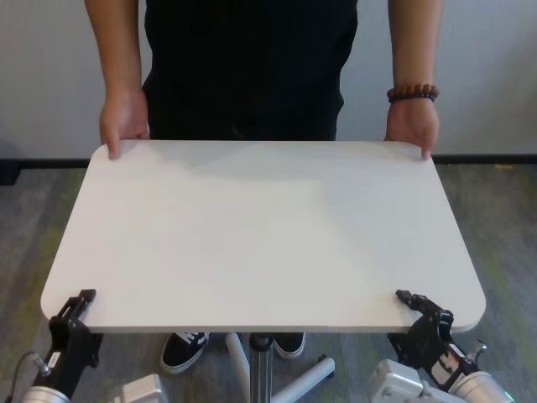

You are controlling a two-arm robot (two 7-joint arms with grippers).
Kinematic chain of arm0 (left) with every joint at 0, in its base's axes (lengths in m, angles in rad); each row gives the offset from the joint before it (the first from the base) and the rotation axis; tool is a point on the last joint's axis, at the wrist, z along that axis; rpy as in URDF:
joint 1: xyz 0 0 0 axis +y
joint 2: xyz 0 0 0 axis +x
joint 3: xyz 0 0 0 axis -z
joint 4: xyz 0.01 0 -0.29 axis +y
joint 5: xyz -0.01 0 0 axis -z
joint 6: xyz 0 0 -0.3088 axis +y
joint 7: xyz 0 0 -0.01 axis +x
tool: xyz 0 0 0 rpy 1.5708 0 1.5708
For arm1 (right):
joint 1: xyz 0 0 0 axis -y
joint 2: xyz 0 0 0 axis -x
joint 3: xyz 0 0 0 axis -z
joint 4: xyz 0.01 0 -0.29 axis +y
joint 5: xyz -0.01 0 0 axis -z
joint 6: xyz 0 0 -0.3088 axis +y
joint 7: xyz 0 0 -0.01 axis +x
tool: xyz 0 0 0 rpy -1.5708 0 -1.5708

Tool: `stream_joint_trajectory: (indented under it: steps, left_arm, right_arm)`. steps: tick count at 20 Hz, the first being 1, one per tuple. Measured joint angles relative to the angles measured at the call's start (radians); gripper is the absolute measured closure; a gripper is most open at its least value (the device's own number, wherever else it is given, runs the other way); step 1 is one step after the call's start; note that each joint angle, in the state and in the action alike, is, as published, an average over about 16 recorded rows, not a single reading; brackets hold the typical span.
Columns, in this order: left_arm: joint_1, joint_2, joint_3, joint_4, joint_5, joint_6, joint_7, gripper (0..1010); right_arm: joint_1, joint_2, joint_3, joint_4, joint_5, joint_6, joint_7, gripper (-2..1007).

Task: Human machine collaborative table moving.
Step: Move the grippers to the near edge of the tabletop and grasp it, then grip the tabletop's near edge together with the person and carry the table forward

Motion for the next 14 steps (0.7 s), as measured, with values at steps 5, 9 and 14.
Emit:
stream_joint_trajectory:
  steps: [5, 9, 14]
  left_arm:
    - [0.0, 0.0, 0.0, 0.0, 0.0, 0.0, 0.0, 597]
    - [0.0, 0.0, 0.0, 0.0, 0.0, 0.0, 0.0, 625]
    - [0.0, 0.0, 0.0, 0.0, 0.0, 0.0, 0.0, 659]
  right_arm:
    - [0.0, 0.0, 0.0, 0.0, 0.0, 0.0, 0.0, 639]
    - [0.0, 0.0, 0.0, 0.0, 0.0, 0.0, 0.0, 639]
    - [0.0, 0.0, 0.0, 0.0, 0.0, 0.0, 0.0, 639]
